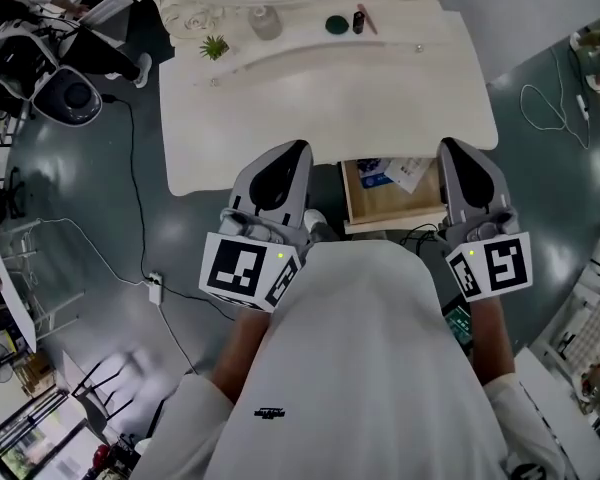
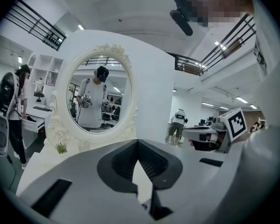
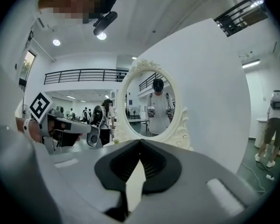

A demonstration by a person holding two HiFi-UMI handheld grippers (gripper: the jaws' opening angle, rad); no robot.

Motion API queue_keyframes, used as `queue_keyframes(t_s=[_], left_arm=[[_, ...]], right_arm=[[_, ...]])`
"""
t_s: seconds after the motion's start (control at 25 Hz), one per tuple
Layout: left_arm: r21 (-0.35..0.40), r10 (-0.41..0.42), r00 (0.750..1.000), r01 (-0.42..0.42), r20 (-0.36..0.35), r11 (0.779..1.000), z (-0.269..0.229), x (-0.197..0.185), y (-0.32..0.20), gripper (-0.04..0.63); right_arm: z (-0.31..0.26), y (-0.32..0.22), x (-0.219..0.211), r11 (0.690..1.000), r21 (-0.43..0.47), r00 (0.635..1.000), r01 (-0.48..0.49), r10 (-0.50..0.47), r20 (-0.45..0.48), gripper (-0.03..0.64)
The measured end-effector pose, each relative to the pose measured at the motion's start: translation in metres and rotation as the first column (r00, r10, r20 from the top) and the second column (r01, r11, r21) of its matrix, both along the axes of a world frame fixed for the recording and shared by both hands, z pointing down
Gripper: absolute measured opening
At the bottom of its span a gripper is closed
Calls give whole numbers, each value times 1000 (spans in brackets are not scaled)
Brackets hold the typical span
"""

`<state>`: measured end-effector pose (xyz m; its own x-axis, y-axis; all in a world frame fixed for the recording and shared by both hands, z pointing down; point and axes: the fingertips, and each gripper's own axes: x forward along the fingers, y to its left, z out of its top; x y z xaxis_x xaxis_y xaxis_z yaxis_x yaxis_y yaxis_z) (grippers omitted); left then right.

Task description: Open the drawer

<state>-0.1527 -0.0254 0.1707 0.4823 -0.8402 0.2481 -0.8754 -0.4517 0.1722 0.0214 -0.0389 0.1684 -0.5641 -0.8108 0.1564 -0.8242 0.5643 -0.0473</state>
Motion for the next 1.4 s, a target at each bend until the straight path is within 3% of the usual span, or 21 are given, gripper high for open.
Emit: queue_keyframes(t_s=[1.4], left_arm=[[-43, 32, 998, -35, -61, 998, 10, 22, 10, 9]], right_arm=[[2, 12, 9, 1000, -27, 1000, -2, 2, 10, 11]])
